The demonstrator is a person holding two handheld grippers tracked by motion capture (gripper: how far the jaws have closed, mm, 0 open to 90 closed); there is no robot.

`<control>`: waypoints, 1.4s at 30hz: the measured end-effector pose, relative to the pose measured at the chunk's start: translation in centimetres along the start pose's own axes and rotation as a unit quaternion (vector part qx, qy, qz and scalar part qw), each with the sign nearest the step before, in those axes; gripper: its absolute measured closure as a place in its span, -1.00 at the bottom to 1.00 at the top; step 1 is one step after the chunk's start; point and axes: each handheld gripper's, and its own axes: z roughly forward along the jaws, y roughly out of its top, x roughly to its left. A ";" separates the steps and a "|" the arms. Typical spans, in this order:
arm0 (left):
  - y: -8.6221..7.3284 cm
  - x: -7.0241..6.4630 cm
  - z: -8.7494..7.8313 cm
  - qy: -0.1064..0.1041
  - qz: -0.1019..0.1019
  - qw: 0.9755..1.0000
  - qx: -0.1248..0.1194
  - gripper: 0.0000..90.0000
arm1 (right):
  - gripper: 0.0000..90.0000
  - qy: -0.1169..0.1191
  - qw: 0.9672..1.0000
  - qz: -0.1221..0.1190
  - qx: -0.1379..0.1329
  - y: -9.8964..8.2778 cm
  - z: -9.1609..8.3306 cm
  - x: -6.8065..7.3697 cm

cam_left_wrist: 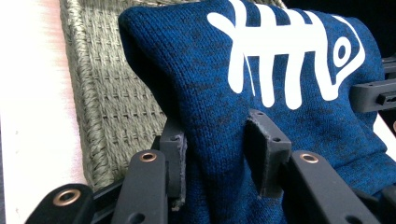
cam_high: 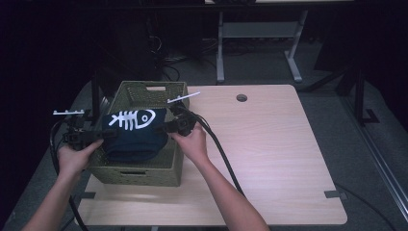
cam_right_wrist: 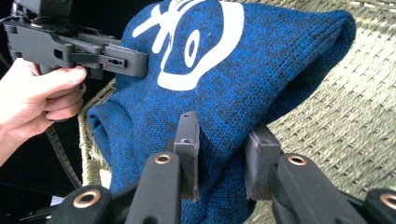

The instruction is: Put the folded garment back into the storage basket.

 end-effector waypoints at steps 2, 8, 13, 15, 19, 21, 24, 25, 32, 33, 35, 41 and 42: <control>0.0 0.0 0.1 0.003 0.004 1.000 0.004 0.39 | 0.56 -0.004 1.000 0.002 0.001 -0.1 0.1 -0.1; 0.1 0.0 0.4 0.012 0.009 1.000 0.010 0.37 | 0.52 -0.014 1.000 0.001 0.008 -0.3 0.3 -0.3; 0.3 0.1 0.3 0.032 0.009 0.999 0.006 0.26 | 0.28 -0.039 0.999 -0.008 0.008 -0.2 0.1 -0.1; 0.5 0.0 0.1 0.047 0.012 0.999 -0.002 0.23 | 0.18 -0.061 0.998 -0.020 0.006 -0.2 -0.2 0.1; 0.6 -0.2 -0.3 0.054 0.019 0.998 -0.020 0.23 | 0.03 -0.086 0.996 -0.032 0.001 -0.1 -0.8 0.1; 0.7 -0.2 -0.3 0.054 0.021 0.998 -0.021 0.23 | 0.03 -0.088 0.996 -0.033 -0.005 0.0 -1.0 0.2; 0.7 -0.4 -0.3 0.048 0.024 0.998 -0.024 0.23 | 0.03 -0.088 0.995 -0.034 -0.012 0.2 -1.8 0.2; 0.7 -0.4 -0.4 0.044 0.023 0.998 -0.025 0.23 | 0.03 -0.088 0.995 -0.035 -0.012 0.2 -1.9 0.1; 0.5 -1.0 -0.7 0.032 0.029 0.999 -0.030 0.20 | 0.03 -0.073 0.997 -0.029 -0.021 0.3 -2.6 0.2; 0.5 -1.0 -0.7 0.032 0.029 0.999 -0.030 0.20 | 0.03 -0.073 0.997 -0.029 -0.021 0.3 -2.6 0.2; 0.4 -1.3 -0.9 0.032 0.034 0.998 -0.032 0.18 | 0.03 -0.066 0.997 -0.028 -0.027 0.3 -3.0 0.2; 0.4 -2.3 -1.2 0.027 0.029 0.998 -0.042 0.13 | -0.01 -0.045 0.998 -0.029 -0.032 0.1 -4.0 0.1; 0.4 -2.6 -1.3 0.027 0.030 0.998 -0.047 0.11 | -0.02 -0.041 0.998 -0.027 -0.032 0.1 -4.3 0.0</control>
